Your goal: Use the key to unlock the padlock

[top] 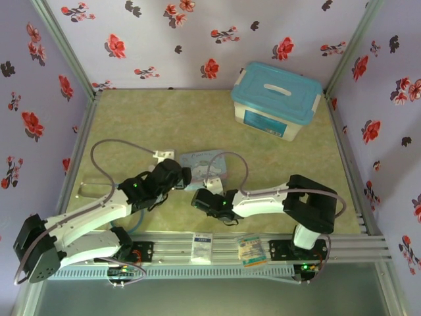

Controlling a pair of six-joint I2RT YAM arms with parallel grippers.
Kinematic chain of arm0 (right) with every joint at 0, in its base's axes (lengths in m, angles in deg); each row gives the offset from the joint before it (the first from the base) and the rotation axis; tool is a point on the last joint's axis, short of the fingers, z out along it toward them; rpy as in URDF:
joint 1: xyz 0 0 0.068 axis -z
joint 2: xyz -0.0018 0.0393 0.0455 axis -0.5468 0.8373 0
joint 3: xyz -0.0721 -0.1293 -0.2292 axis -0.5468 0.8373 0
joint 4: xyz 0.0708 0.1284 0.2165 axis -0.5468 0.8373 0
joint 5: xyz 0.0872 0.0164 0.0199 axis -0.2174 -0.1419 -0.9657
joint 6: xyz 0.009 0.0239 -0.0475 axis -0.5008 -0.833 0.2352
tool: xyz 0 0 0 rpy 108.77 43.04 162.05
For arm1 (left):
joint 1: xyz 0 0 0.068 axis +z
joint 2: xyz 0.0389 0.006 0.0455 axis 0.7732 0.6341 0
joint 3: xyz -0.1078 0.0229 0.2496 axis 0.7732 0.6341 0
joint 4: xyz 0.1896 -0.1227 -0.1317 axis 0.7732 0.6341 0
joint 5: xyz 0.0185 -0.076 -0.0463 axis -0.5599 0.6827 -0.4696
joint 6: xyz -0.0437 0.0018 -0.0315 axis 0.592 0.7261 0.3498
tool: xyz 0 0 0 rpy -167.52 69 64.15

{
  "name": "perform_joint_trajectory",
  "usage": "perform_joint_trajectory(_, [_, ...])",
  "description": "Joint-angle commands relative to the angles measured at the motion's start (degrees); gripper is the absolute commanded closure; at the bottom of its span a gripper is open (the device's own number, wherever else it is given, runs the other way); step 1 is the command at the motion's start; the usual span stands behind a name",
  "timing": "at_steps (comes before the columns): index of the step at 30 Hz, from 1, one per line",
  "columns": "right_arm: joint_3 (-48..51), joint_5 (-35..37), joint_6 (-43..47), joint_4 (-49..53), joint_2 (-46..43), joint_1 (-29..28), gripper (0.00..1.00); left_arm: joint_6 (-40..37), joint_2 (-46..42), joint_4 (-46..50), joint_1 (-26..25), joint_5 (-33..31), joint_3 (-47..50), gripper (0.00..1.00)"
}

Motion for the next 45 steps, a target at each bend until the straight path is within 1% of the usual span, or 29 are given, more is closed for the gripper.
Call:
perform_joint_trajectory(1, [4.4,-0.3,-7.5,-5.5,-2.2,0.1,0.69,-8.2,4.6,-1.4,0.6,-1.1,-5.1,0.36])
perform_joint_trajectory(4, [7.1,-0.7,-13.6,-11.5,-2.9,0.1,0.69,-11.7,10.7,-5.5,1.6,2.4,-6.8,0.38])
perform_joint_trajectory(6, [8.8,-1.5,-17.5,-15.7,-2.4,0.1,0.69,-12.2,14.6,-7.1,2.2,3.9,-7.0,0.39])
perform_joint_trajectory(8, [10.1,-1.6,-20.6,-19.0,-1.8,0.2,0.69,-12.2,16.5,-9.9,2.7,5.5,-5.4,0.4])
perform_joint_trajectory(12, [9.2,-0.9,-23.1,-20.0,-0.8,0.2,0.7,-11.3,18.1,-12.8,3.5,5.8,-1.4,0.41])
perform_joint_trajectory(16, [6.8,-0.6,-25.1,-20.2,1.0,0.8,0.71,-12.0,18.8,-14.1,3.5,6.2,1.5,0.41])
perform_joint_trajectory(21, [7.4,0.4,-29.2,-28.7,4.2,1.8,0.72,-13.4,18.7,-16.0,3.5,6.1,5.0,0.43])
perform_joint_trajectory(26, [4.0,3.6,-29.1,-26.5,4.1,2.2,0.73,-14.8,18.4,-16.6,3.6,6.0,6.7,0.47])
perform_joint_trajectory(29, [4.6,4.7,-29.8,-28.0,3.7,3.2,0.74,-14.6,18.3,-17.1,4.3,5.5,8.1,0.49])
perform_joint_trajectory(33, [4.9,6.5,-29.1,-26.2,2.4,4.0,0.74,-13.7,17.5,-17.6,5.5,5.5,9.7,0.49])
perform_joint_trajectory(37, [9.3,5.7,-30.0,-34.3,1.9,6.0,0.74,-13.7,17.4,-18.3,5.6,5.5,10.4,0.5])
perform_joint_trajectory(40, [9.6,5.5,-26.9,-36.4,1.3,6.9,0.75,-13.6,17.8,-18.5,5.9,5.6,10.8,0.5])
perform_joint_trajectory(42, [8.4,5.0,-25.7,-34.7,0.7,6.7,0.75,-12.8,17.4,-19.0,6.7,5.5,11.4,0.5])
perform_joint_trajectory(44, [8.4,6.0,-25.6,-33.3,0.3,6.1,0.75,-10.5,15.8,-19.0,7.6,5.6,11.6,0.49])
perform_joint_trajectory(45, [8.8,6.6,-25.7,-33.3,0.0,5.8,0.75,-8.8,14.3,-18.7,8.0,5.9,11.4,0.47])
